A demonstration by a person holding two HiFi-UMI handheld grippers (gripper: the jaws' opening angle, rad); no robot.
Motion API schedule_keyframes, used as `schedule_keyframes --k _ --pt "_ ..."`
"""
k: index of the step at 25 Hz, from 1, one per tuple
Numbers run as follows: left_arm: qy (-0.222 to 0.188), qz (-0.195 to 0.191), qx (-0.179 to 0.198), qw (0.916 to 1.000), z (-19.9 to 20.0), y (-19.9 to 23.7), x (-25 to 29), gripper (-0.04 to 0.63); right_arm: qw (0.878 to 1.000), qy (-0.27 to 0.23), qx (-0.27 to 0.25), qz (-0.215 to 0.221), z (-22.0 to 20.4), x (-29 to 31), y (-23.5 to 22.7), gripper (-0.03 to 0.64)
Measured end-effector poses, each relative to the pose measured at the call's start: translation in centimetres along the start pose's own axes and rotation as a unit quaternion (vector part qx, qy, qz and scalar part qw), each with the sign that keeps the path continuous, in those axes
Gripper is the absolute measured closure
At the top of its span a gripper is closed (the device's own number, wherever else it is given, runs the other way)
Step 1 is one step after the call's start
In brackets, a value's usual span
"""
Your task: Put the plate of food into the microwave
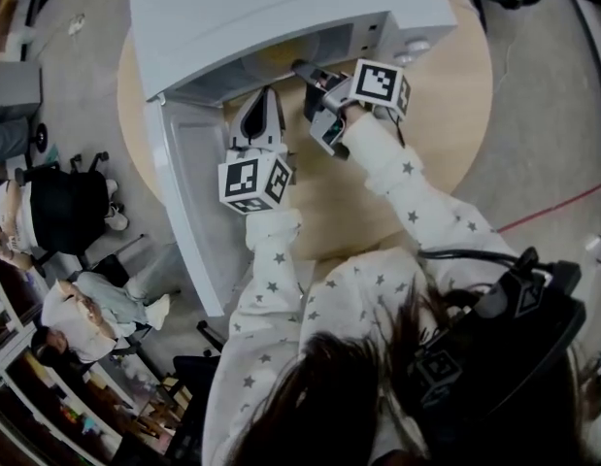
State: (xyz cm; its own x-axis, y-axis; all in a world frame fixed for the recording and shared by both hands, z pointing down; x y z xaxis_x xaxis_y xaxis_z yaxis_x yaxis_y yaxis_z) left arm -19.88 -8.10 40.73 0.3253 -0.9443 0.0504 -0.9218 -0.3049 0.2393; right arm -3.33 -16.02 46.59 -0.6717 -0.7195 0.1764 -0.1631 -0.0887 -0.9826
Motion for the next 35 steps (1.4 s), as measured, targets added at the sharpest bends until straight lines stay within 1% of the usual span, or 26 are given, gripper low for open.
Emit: schedule_keyframes --k 9,12,18,22,26,27,29,30,33,35 --pt "0.003 -0.005 -0.01 0.9999 0.2 1.3 0.8 0.594 1.0 -0.013 0.006 -0.019 -0.4 1.5 0.3 0.594" --pt "0.003 -0.006 -0.011 0.9999 0.1 1.7 1.1 0.594 1.0 -0.015 -0.001 -0.022 -0.3 2.0 0.4 0.594" --pt "0.006 -0.004 -0.012 0.9999 -0.1 2.0 1.2 0.594 0.999 -0.008 -0.035 -0.032 0.1 2.8 0.6 0.595" --pt "0.009 -0.003 -0.01 0.9999 -0.2 2.0 1.1 0.594 0.996 0.009 -0.075 -0.055 0.2 2.9 0.7 0.594" --pt "0.012 -0.004 -0.008 0.9999 -0.3 1.9 1.2 0.594 0.992 0.027 -0.11 -0.062 0.4 3.0 0.5 0.592" --pt "0.013 -0.004 -0.009 0.9999 -0.4 1.9 1.2 0.594 0.99 0.033 -0.121 -0.064 0.5 3.1 0.6 0.592" --pt "0.013 -0.005 -0.009 0.9999 -0.4 1.8 1.2 0.594 0.985 0.052 -0.15 -0.071 0.7 3.2 0.9 0.54" --pt "0.013 -0.005 -0.009 0.9999 -0.3 1.7 1.3 0.594 0.981 0.063 -0.168 -0.076 0.8 3.3 1.2 0.54" --pt "0.015 -0.006 -0.007 0.9998 -0.3 1.6 1.2 0.594 0.963 0.09 -0.236 -0.098 0.8 3.3 1.6 0.532" --pt "0.016 -0.006 -0.006 0.9998 -0.3 1.7 1.1 0.594 0.954 0.1 -0.262 -0.107 0.7 3.3 1.6 0.531"
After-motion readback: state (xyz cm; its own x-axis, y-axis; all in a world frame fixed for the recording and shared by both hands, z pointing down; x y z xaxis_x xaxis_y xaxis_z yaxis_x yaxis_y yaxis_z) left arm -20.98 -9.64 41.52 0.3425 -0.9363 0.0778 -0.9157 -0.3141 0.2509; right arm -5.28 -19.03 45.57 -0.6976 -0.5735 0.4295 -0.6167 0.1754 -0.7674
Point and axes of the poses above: the fingertips, and each gripper's own axes: x forward along the fingers, y to its left, z out of its top, the point moved 10 cm from there along -x, backward along the fingers, and after that the axes turned 8 degrees about -y, right-handed, at the moved point
